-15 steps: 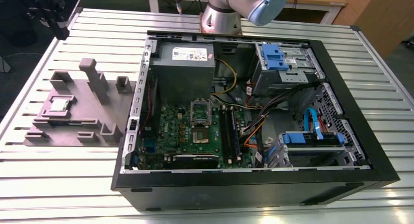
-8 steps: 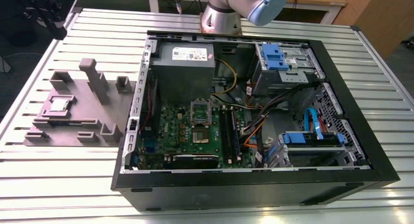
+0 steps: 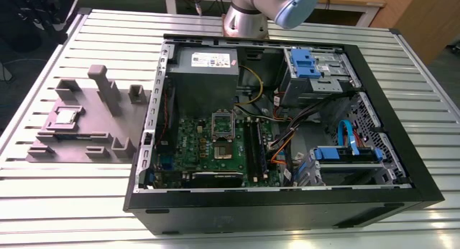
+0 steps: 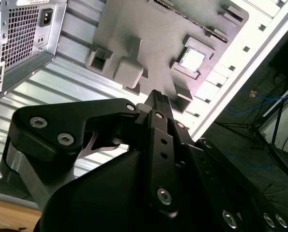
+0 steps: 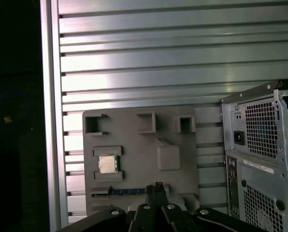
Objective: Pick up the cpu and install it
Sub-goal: 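Reach for the cpu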
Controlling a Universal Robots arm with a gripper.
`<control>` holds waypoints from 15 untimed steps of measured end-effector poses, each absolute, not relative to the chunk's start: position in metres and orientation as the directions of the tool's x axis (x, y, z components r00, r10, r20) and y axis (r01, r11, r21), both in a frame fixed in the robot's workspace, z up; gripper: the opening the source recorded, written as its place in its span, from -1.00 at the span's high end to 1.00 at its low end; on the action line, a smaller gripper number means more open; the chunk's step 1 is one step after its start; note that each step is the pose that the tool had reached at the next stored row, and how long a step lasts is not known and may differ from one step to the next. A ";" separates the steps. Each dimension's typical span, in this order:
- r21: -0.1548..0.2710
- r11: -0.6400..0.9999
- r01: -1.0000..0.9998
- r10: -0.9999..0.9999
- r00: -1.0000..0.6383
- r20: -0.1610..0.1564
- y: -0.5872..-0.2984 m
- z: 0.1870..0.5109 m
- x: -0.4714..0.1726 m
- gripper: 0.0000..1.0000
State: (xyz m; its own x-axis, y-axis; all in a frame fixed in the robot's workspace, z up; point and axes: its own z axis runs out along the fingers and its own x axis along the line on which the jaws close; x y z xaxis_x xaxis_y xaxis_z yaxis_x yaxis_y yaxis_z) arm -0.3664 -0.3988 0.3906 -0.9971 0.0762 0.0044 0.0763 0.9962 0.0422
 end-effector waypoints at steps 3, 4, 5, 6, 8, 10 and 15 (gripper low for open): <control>0.042 0.996 0.076 0.076 -0.997 0.004 -0.399 0.390 -0.372 0.79; 0.042 0.996 0.076 0.076 -0.997 0.004 -0.399 0.390 -0.373 0.79; 0.042 0.996 0.076 0.076 -0.997 0.004 -0.399 0.390 -0.375 0.79; 0.042 0.996 0.076 0.076 -0.997 0.004 -0.399 0.390 -0.376 0.79; 0.042 0.996 0.076 0.076 -0.997 0.004 -0.399 0.390 -0.379 0.79; 0.042 0.996 0.075 0.075 -0.997 0.004 -0.399 0.390 -0.381 0.79; 0.042 0.998 0.045 0.045 -0.999 0.005 -0.399 0.388 -0.383 0.79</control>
State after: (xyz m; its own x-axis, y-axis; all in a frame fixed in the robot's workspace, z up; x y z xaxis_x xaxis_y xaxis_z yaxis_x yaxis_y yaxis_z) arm -0.3835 -0.3985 0.3883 -0.9990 0.0453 0.0047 0.0455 0.9981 0.0421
